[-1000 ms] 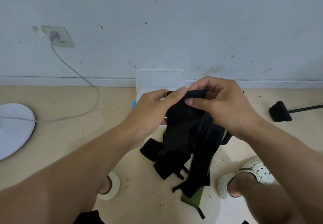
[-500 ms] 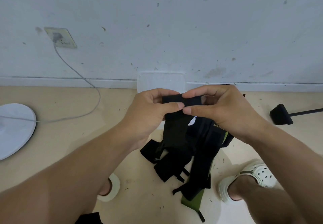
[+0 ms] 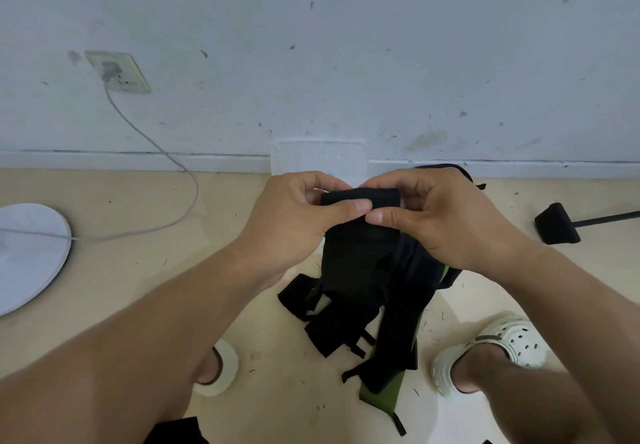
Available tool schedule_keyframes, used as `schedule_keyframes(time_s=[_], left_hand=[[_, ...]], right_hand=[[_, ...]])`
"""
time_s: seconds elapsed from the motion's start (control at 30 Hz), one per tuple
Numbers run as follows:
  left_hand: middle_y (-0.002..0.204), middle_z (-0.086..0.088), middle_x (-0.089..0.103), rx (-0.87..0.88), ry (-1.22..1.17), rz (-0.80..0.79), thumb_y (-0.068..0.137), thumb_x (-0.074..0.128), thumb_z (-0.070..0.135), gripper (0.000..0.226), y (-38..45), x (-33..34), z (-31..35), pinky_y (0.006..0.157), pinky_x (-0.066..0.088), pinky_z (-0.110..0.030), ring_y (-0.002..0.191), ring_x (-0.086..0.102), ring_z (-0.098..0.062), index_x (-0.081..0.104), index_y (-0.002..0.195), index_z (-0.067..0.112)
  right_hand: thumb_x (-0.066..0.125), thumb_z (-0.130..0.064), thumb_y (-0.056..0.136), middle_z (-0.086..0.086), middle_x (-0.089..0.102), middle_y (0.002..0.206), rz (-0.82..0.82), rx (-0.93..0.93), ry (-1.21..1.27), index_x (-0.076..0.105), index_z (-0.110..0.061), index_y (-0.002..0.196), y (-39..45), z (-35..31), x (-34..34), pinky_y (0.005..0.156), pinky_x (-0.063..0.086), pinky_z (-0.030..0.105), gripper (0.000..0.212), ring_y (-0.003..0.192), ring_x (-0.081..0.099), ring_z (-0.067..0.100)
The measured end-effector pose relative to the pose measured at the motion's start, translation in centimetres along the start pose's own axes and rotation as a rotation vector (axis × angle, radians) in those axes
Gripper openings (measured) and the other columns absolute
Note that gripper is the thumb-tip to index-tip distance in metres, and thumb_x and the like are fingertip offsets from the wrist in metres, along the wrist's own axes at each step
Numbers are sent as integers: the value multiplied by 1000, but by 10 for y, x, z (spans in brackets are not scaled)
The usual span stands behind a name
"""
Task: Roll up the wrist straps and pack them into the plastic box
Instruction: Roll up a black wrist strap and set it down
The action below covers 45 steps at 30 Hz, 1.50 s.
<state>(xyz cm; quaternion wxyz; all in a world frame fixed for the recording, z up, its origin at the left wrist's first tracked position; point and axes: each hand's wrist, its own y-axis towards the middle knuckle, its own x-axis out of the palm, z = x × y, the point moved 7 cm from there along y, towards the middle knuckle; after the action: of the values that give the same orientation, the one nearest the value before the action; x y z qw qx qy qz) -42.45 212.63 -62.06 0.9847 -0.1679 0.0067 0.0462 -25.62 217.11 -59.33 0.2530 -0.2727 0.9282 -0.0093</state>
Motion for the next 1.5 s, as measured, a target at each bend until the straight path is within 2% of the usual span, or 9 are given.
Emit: schedule_keyframes(time_s=[0.2, 0.3, 0.37, 0.47, 0.73, 1.03, 1.27, 1.4, 1.5], left_hand=[[87, -2, 81, 40, 37, 27, 81, 86, 24, 24, 0, 1, 4, 69, 55, -15, 81, 77, -11, 74, 99, 13], [98, 4, 81, -22, 70, -16, 84, 76, 50, 37, 2, 3, 0, 90, 57, -26, 94, 76, -9, 73, 109, 22], [106, 6, 80, -90, 61, -110, 90, 63, 60, 47, 0, 8, -4, 101, 55, -33, 103, 75, -9, 75, 116, 23], [108, 6, 80, -146, 6, -168, 99, 54, 56, 45, -4, 14, -5, 92, 56, -29, 103, 75, -10, 76, 118, 23], [106, 4, 81, -95, -44, -87, 98, 67, 37, 25, 0, 11, -7, 103, 56, -37, 104, 75, -10, 78, 113, 20], [108, 1, 80, 11, -29, -54, 95, 74, 24, 23, 1, 4, -3, 106, 54, -43, 106, 75, -15, 75, 117, 18], [109, 2, 80, 11, 14, -106, 98, 70, 26, 21, 2, 6, -5, 107, 54, -46, 109, 75, -16, 75, 118, 21], [106, 1, 81, 29, 42, -113, 98, 70, 25, 19, 1, 7, -4, 103, 56, -48, 106, 76, -18, 76, 116, 21], [101, 0, 81, 53, 58, -74, 97, 72, 23, 17, 0, 6, -1, 96, 60, -49, 100, 77, -18, 77, 113, 19]], right_hand=[[79, -21, 90, -1, 80, 91, 63, -12, 27, 77, -34, 99, 2, 0, -3, 87, 61, 48, 16, 86, 76, 33], [80, -13, 88, 0, 80, 90, 135, -14, 149, 79, -29, 97, 2, -2, -9, 75, 60, 33, 18, 78, 76, 21], [82, -11, 87, 9, 79, 88, 183, -21, 179, 81, -29, 93, 2, -1, -12, 77, 63, 47, 19, 78, 74, 36], [85, -13, 85, 12, 78, 88, 257, -55, 148, 81, -33, 90, 0, -1, -14, 83, 60, 58, 20, 86, 69, 48], [85, 0, 79, 2, 78, 98, 246, -117, 181, 81, -23, 92, -3, -3, -11, 89, 62, 45, 27, 92, 75, 26], [85, -29, 69, -4, 78, 109, 78, 92, 295, 75, -30, 120, -1, 2, -8, 94, 57, 20, 51, 96, 74, 19], [85, -30, 67, 9, 79, 103, 83, 97, 284, 81, -27, 104, -1, 7, -8, 91, 62, 33, 38, 98, 74, 34], [86, -13, 78, 9, 78, 101, 91, 115, 302, 80, -25, 100, -2, 8, -9, 72, 60, 22, 26, 92, 75, 34], [88, -15, 78, 8, 79, 93, 175, 88, 262, 80, -27, 96, -4, 7, -10, 74, 64, 38, 23, 89, 73, 40]])
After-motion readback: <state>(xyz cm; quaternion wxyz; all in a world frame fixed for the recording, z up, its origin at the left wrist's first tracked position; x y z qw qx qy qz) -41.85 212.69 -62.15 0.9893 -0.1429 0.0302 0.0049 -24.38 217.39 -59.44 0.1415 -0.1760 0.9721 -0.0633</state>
